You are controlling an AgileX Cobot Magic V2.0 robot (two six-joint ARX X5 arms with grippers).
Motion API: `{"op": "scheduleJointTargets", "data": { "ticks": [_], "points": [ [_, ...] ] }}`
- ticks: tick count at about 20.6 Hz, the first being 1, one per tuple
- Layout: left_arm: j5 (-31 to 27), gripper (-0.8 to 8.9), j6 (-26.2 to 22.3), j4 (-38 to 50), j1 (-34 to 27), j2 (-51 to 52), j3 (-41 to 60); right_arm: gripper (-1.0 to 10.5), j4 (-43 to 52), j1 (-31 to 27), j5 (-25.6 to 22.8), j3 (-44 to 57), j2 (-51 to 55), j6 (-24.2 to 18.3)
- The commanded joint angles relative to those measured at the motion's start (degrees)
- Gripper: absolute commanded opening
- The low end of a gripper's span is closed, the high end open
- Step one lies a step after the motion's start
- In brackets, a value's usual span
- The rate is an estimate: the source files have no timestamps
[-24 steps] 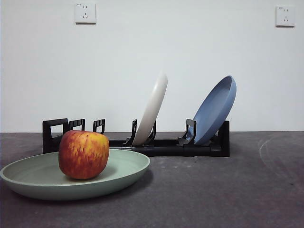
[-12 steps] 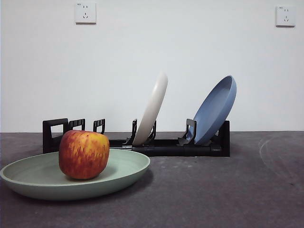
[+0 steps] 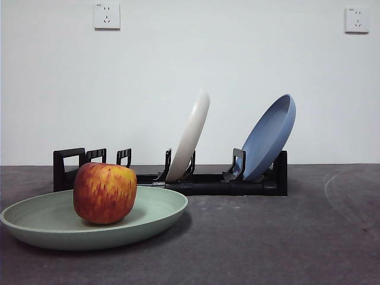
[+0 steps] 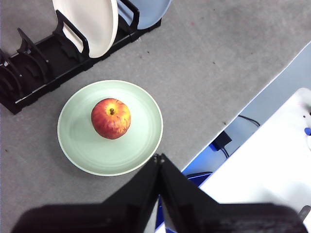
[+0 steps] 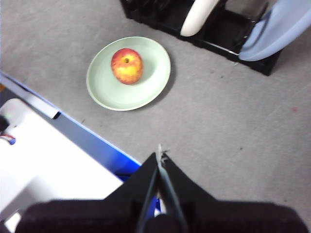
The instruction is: Take the green plate from the plate rack,put the plate on the table,take the apple from the table,put the apple in the plate
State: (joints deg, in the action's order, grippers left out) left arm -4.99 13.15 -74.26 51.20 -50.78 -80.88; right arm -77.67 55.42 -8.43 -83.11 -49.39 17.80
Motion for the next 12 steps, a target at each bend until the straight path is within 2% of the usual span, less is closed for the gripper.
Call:
{"op": "scheduleJointTargets", "data": {
  "ticks": [1,5,7,10,12],
  "points": [
    [0.04,-0.04,0.33,0.42,0.15,-1.11,0.31,0.0,-1.29,0.02,-1.77,0.44,0.04,0.59],
    [0.02,-0.04,0.33,0.66,-0.17,-2.84,0.31,0.0,-1.29,0.02,-4.68,0.44,0.04,0.61],
    [0.09,-0.04,0.33,0.81,-2.25,-2.54,0.31,0.0,-1.29,0.02,-5.88,0.44,0.04,0.59],
    [1.81,-0.04,-0.5,1.01,-7.72,-1.57,0.31,0.0,-1.29,0.02,-7.48,0.44,0.04,0.61],
    [4.44,-0.04,-2.23,1.18,-15.47,0.07,0.31,0.0,-1.29,0.02,-8.24,0.44,0.07,0.59]
  ]
}}
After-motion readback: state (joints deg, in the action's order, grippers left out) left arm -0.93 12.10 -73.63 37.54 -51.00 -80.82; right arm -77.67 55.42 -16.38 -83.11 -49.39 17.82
